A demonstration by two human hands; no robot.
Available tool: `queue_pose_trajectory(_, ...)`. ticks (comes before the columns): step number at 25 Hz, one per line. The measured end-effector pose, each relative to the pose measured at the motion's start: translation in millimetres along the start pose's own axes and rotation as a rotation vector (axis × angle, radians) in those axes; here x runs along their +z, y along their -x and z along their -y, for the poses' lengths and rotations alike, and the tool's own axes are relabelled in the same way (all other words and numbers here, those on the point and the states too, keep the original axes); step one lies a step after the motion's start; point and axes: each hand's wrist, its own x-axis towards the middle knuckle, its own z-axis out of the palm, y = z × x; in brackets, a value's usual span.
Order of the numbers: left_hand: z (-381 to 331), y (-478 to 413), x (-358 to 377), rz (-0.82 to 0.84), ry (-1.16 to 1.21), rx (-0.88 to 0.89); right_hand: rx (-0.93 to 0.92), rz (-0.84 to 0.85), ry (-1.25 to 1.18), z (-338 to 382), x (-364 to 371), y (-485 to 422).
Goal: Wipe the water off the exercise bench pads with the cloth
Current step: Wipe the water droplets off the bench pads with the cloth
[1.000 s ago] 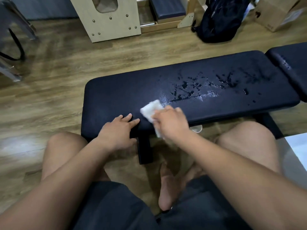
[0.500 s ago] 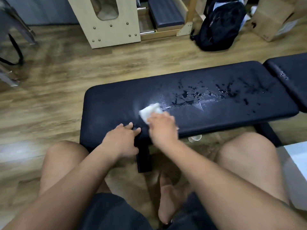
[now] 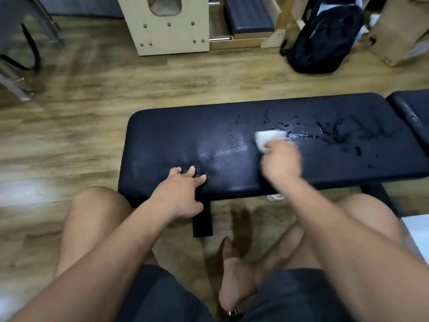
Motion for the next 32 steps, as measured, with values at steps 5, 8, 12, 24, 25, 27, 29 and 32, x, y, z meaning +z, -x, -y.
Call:
queue_pose_trajectory(5,7,-6,-13,-0.035,0.002,0.023,-0.601,0.229,-0.009,92,53,58)
queue_pose_trajectory(8,0,-11,-17,-0.211,-0.009,-0.092,-0.456,0.047,0.167,11,19,9)
queue_pose_trajectory(12,-16,-31,-16,-0.149,0.054,-0.141,-0.012,-0.088,0.249,-103,-42,-43)
queue_pose_trajectory(24,-6,-54,-16,-0.065,0.086,-0.169,-0.61,0.073,0.127,60,46,12)
queue_pose_trajectory(25,-6,-54,-17,-0.044,0.084,-0.175,-0.596,0.027,0.204,32,37,-5)
queue_pose_trajectory(27,-8,-54,-19,-0.032,0.088,-0.175,-0.362,-0.025,0.293,-32,9,-51)
queue_pose_trajectory(29,-8,-56,-20,-0.029,0.1,-0.178,-0.1,-0.033,0.277,-78,-19,-83)
queue_pose_trajectory(32,-10,-61,-20,-0.027,0.117,-0.204,0.041,-0.072,0.21,-59,-20,-76)
